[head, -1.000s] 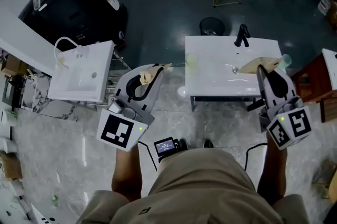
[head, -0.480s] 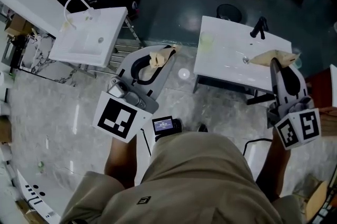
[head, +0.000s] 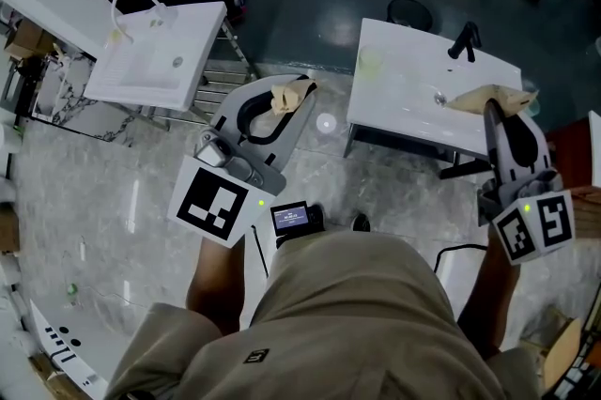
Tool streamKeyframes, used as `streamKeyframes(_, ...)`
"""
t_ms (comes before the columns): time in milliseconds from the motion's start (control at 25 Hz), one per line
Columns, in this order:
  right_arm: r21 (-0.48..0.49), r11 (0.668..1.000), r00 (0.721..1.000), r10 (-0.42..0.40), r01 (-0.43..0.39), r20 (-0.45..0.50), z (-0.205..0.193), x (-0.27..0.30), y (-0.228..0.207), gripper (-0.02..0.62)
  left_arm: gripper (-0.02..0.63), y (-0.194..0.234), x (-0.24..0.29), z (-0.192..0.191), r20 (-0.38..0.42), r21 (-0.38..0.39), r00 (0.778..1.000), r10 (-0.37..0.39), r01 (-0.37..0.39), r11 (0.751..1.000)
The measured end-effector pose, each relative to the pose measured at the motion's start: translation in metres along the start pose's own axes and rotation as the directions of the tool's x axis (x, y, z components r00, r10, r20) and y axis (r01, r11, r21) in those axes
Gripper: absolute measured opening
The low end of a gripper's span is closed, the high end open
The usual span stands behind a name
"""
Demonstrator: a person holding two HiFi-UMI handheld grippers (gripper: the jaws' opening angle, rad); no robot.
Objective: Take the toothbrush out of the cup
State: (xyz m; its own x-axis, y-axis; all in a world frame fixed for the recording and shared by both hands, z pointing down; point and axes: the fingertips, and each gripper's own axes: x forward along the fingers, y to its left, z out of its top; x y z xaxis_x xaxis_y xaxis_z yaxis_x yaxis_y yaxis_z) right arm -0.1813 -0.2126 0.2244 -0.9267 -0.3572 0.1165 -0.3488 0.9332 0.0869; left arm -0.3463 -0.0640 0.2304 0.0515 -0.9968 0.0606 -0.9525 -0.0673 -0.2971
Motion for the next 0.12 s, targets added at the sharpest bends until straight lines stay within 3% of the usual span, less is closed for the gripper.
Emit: streamKeyframes(120,-0.002,1.0,1.0,-0.002,0.002,-0.001,-0.0045,0.0034,0.0058,0.034,0.038,0.0026,-0.003,-0.0084,0.0,-0.002,1.0,-0.002,0.002,1.0)
